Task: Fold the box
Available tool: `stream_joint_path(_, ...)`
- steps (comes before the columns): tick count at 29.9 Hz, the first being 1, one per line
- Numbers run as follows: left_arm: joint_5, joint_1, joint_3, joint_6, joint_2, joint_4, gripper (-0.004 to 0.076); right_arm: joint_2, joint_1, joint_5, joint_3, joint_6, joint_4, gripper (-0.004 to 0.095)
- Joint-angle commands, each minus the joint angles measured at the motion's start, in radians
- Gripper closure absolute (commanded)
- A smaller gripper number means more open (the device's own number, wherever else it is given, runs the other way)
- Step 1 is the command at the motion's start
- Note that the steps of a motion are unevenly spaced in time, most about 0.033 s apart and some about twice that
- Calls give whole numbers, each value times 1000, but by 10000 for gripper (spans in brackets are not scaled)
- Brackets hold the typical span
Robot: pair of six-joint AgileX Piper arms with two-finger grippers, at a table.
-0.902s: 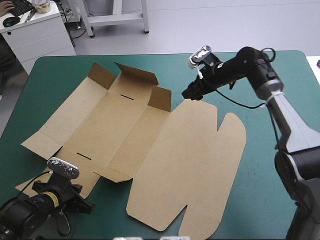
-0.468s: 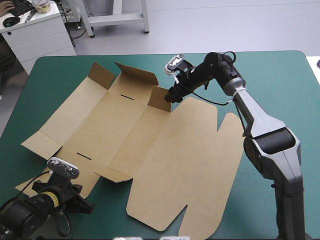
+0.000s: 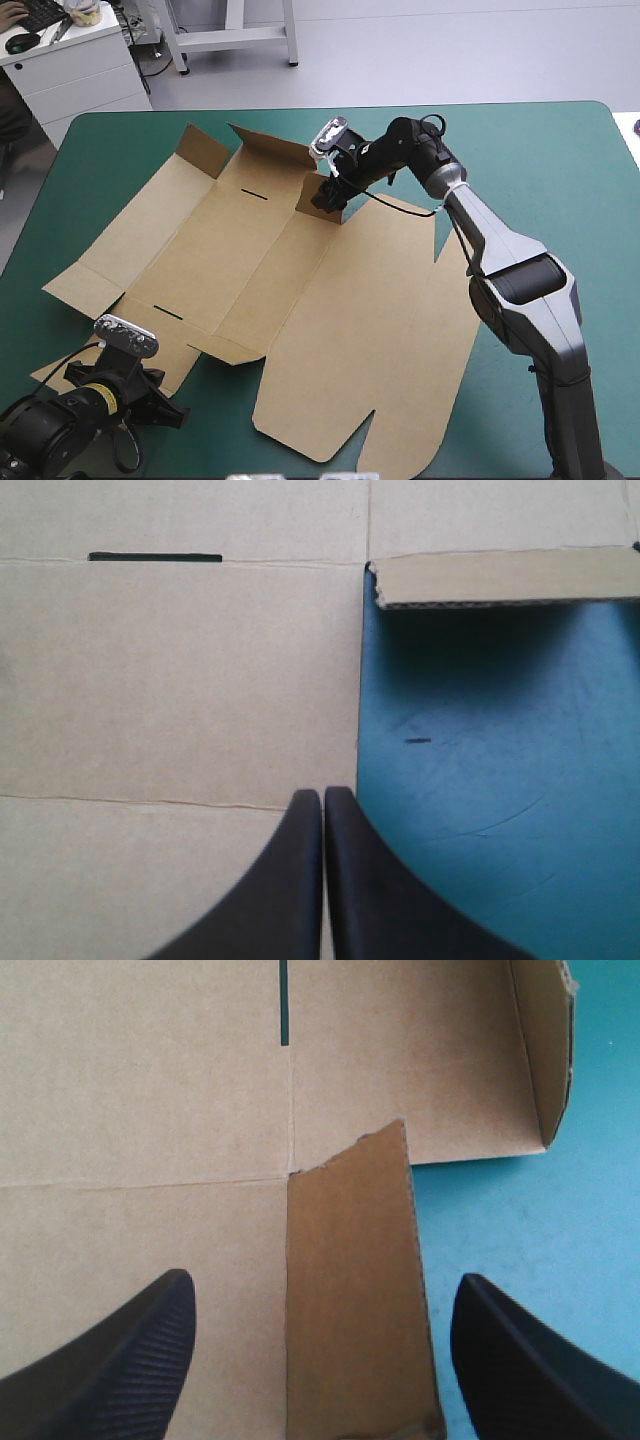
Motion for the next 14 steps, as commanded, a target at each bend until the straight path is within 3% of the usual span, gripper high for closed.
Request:
stream_joint_path(1,-39,-5,-34,-10,3,7,734,-57,10,-75,-34,-20,34,256)
stream_joint_path(7,-39,-5,-34,-10,3,7,734,-39,15,-68,-34,-37,39,403)
stream_joint_path(9,-39,-5,-34,-10,3,7,734,-39,15,-59,-34,-32,33,510)
stream_joint_path(14,-40,-5,-34,-10,3,7,734,-39,15,-25,-36,-29,31,932)
